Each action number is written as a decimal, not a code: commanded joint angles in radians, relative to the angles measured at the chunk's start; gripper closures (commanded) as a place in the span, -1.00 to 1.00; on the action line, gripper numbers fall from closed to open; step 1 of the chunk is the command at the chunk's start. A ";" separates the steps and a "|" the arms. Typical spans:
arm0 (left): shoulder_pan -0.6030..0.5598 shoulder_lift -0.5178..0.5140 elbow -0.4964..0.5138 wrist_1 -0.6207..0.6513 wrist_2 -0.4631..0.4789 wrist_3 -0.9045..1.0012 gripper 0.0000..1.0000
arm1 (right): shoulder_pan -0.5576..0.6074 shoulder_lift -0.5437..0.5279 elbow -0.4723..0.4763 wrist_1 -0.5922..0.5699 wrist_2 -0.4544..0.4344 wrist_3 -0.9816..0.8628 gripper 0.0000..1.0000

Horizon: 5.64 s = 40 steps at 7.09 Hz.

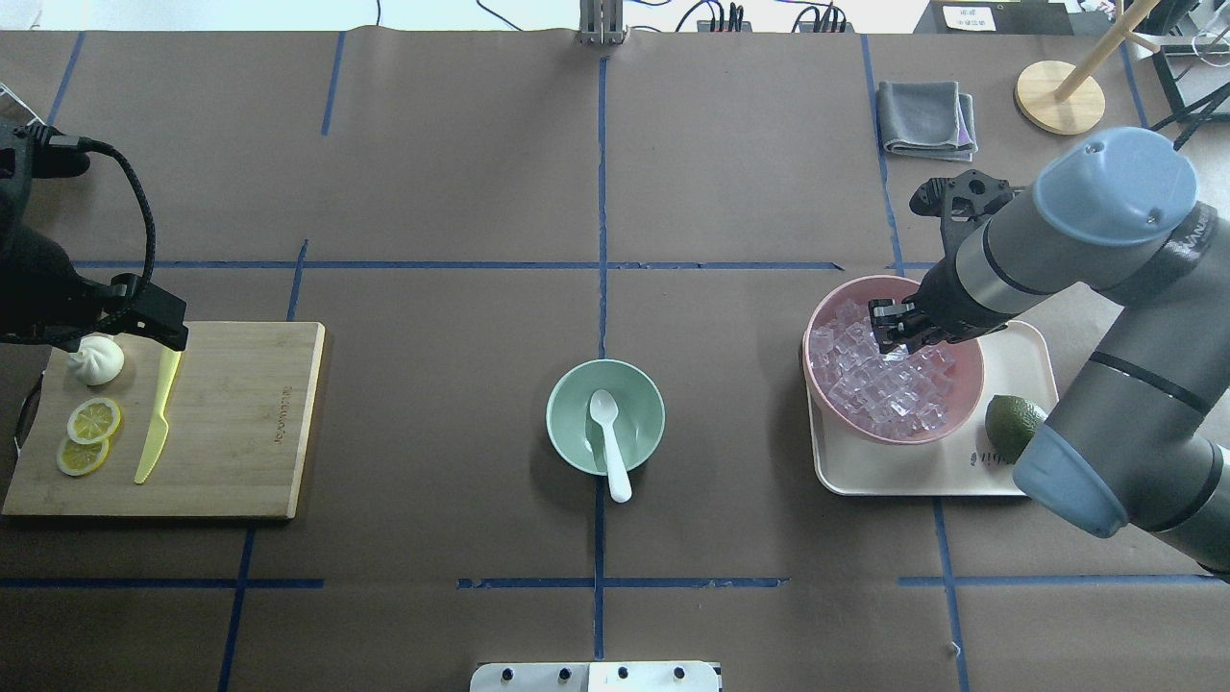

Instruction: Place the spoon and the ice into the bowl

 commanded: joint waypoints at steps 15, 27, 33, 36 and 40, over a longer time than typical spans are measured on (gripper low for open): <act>-0.495 0.253 0.377 -0.084 -0.095 1.031 -1.00 | -0.320 0.483 -0.249 -0.048 -0.298 0.269 -1.00; -0.682 0.199 0.609 -0.123 -0.230 0.964 -1.00 | 0.744 -0.169 -0.293 -0.244 0.302 -1.211 -1.00; -0.682 0.202 0.605 -0.124 -0.231 0.968 -1.00 | 0.851 -0.255 -0.468 -0.105 0.292 -1.262 -1.00; -0.682 0.204 0.605 -0.124 -0.231 0.967 -1.00 | 0.865 -0.307 -0.468 0.019 0.292 -1.190 -1.00; -0.683 0.204 0.607 -0.123 -0.233 0.965 -1.00 | 0.877 -0.305 -0.468 0.019 0.299 -1.171 -1.00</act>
